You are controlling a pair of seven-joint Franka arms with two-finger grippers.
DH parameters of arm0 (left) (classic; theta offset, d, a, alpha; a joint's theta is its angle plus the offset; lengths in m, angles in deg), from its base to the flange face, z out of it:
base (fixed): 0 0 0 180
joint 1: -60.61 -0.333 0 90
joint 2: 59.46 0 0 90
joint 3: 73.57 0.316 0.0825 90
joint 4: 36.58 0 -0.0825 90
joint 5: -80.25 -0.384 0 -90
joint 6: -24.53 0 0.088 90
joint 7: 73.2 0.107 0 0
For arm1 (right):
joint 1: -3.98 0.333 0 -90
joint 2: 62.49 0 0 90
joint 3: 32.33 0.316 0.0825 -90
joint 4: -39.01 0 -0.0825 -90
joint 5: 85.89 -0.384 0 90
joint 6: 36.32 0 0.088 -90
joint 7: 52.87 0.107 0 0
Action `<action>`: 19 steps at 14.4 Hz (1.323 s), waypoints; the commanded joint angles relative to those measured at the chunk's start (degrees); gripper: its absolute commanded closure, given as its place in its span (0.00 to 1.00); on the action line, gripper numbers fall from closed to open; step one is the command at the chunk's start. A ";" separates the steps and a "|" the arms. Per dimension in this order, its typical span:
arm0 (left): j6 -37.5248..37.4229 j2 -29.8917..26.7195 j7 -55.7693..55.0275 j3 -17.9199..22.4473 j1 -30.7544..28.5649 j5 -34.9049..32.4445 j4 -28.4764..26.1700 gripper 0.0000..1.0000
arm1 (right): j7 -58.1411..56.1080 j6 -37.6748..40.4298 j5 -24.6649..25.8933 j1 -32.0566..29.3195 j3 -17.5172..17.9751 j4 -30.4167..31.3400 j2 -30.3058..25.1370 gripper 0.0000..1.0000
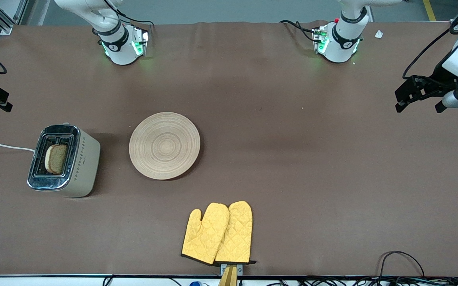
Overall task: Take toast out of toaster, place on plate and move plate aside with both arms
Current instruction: 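Reach the right gripper down to the toast in the toaster slot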
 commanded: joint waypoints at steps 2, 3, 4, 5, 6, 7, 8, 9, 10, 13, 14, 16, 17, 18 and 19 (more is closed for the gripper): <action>-1.09 1.45 0.42 0.25 -1.68 2.29 2.67 0.00 | -2.75 0.78 -3.35 -5.08 2.12 -0.57 0.54 0.00; -1.18 1.45 0.60 0.25 -1.68 2.38 2.58 0.00 | -3.36 -0.10 -3.35 -5.08 2.12 0.40 0.80 0.00; -1.27 1.45 0.34 0.25 -1.60 2.38 2.49 0.00 | -3.89 -1.67 -3.35 -5.43 2.12 1.88 1.94 0.00; -1.36 1.45 0.42 0.25 -1.51 2.38 2.31 0.00 | -4.59 -3.25 -3.44 -5.61 2.12 3.55 2.65 0.00; -1.36 1.45 0.25 0.25 -1.42 2.29 2.31 0.00 | -4.77 -5.62 -3.44 -5.52 2.12 6.01 3.17 0.00; -1.36 1.54 0.51 0.25 -1.42 2.29 2.31 0.00 | -4.94 -8.69 -3.35 -5.17 2.12 9.25 3.44 0.00; -1.36 1.45 0.25 0.25 -1.42 2.29 2.14 0.00 | -5.03 -11.33 -3.35 -5.08 2.12 12.50 3.79 0.00; -1.45 1.54 0.16 0.25 -1.51 2.29 2.14 0.00 | -5.03 -16.05 -3.26 -5.08 2.12 16.10 4.14 0.00; -1.45 1.54 0.07 0.25 -1.51 2.29 2.14 0.00 | -5.29 -20.10 -3.26 -5.08 2.12 19.10 4.23 0.00; -1.45 1.54 0.07 0.25 -1.42 2.20 2.14 0.00 | -8.01 -27.69 -3.26 -5.61 2.12 22.64 6.42 0.00; -1.53 1.54 0.16 0.25 -1.51 2.20 2.14 0.00 | -8.11 -28.75 -3.26 -5.70 2.12 22.55 7.56 0.00; -1.53 1.54 0.16 0.25 -1.51 2.20 2.14 0.00 | -8.20 -30.16 -3.26 -5.61 2.12 22.55 9.41 0.00; -1.53 1.54 0.16 0.25 -1.51 2.20 2.14 0.00 | -8.20 -30.86 -3.26 -5.61 2.12 22.64 10.12 0.00; -1.53 1.54 0.16 0.25 -1.51 2.20 2.14 0.00 | -8.20 -31.48 -3.26 -5.61 2.12 22.82 10.65 0.00; -1.53 1.54 0.77 0.25 -1.59 2.20 2.14 0.00 | -8.28 -31.66 -3.26 -5.61 2.12 22.82 11.17 0.00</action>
